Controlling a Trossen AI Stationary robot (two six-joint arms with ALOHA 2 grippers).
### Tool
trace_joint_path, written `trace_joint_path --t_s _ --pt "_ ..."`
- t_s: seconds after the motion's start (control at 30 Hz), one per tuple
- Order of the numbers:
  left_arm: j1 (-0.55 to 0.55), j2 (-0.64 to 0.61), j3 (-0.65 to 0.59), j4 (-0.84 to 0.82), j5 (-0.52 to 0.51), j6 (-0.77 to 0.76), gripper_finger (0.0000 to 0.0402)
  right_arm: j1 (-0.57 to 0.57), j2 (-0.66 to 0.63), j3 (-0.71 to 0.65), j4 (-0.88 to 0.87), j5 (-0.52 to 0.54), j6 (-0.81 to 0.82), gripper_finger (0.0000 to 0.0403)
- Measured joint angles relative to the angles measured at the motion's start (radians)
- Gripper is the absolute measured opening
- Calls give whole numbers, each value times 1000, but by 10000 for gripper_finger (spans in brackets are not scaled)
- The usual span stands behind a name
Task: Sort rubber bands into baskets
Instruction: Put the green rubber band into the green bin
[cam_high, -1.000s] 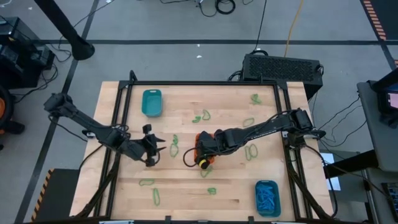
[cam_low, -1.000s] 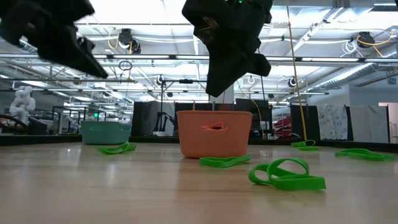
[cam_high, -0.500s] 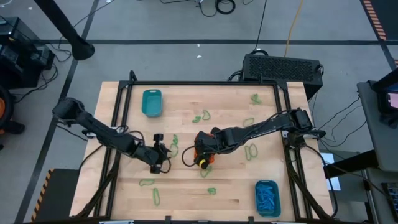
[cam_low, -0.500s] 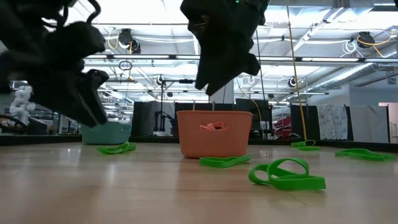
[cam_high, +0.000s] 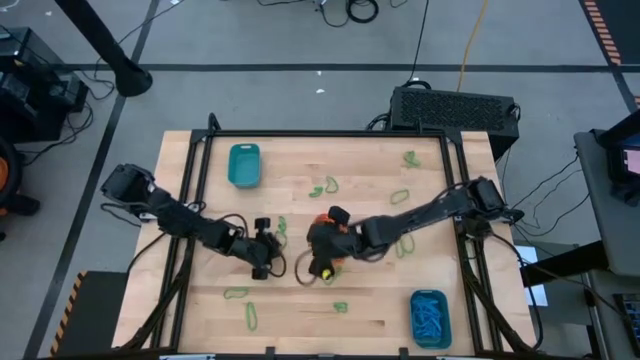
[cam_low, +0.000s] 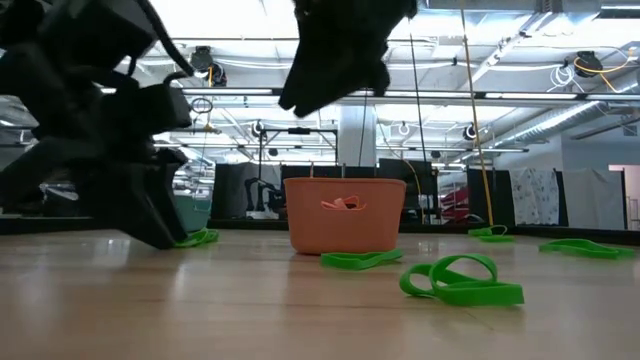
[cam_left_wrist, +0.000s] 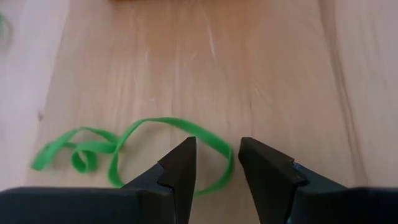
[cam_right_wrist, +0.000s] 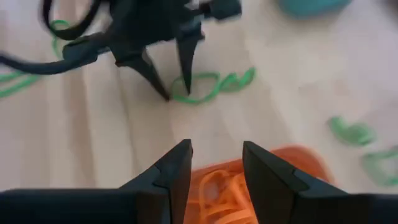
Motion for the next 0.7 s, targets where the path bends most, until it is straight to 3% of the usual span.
trace_joint_path --t_s 0.2,0.4,0.57,0.7 --pt "20 7 1 -2 34 -87 120 93 -13 0 14 275 -162 135" --pt "20 8 0 -17 64 -176 15 130 -104 -1 -53 334 -214 135" --pt "21 -37 15 -53 68 -224 4 152 -178 -1 -142 337 -184 135" --pt "23 -142 72 -181 36 -220 3 180 -186 -12 -220 333 -147 134"
